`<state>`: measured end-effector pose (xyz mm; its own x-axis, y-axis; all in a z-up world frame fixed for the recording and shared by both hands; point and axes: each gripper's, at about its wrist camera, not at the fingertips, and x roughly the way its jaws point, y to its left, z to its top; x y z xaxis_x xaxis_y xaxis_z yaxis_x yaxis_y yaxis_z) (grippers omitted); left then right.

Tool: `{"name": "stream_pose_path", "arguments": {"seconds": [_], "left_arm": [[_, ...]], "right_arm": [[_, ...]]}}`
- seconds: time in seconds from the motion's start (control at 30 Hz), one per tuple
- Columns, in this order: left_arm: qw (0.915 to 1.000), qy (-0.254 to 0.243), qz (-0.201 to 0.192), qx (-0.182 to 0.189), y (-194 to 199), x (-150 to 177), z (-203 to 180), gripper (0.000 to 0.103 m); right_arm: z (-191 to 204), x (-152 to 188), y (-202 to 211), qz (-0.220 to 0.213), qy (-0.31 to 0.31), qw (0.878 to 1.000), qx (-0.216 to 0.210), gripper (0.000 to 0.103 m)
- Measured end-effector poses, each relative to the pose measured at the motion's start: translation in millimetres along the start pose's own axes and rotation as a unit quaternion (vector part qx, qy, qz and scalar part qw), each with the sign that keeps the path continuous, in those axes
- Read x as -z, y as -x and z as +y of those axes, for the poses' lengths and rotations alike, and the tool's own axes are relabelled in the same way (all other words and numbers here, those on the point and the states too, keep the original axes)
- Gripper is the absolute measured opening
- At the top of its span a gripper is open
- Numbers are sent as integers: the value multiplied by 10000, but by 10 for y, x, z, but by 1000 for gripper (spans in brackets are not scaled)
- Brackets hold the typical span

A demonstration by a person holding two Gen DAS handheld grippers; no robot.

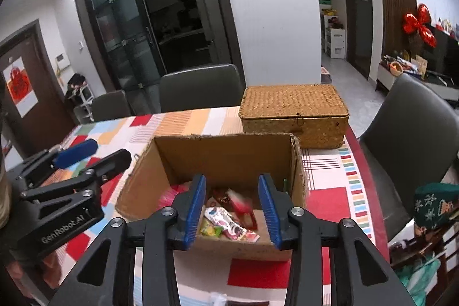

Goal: Organize snacks
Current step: 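Carry the pink pack and red candy over the box and open both grippers, then move both tools back to the white stick pack and green pack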

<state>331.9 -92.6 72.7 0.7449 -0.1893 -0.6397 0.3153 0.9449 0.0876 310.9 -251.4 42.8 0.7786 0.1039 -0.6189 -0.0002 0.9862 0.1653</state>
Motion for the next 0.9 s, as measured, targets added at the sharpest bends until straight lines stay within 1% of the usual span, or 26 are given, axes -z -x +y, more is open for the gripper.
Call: {"name": "stream_pose_path", "arguments": {"seconds": [0.07, 0.27, 0.5, 0.7, 0.9], "left_arm": [[10000, -38, 24, 67, 57, 74, 5, 61], [9998, -54, 40, 187, 369, 341, -4, 61], [9995, -97, 42, 313, 674, 665, -175, 61], [9983, 19, 277, 515, 712, 940, -378, 61], [9955, 112, 637, 687, 582, 1245, -571, 61]], "right_arm": [[51, 54, 55, -22, 128, 9999, 34, 40], [237, 278, 340, -164, 448, 9987, -190, 40], [318, 570, 629, -159, 726, 9970, -214, 40], [176, 831, 813, -56, 737, 9972, -64, 40], [-68, 1089, 825, 187, 535, 9983, 144, 40]]}}
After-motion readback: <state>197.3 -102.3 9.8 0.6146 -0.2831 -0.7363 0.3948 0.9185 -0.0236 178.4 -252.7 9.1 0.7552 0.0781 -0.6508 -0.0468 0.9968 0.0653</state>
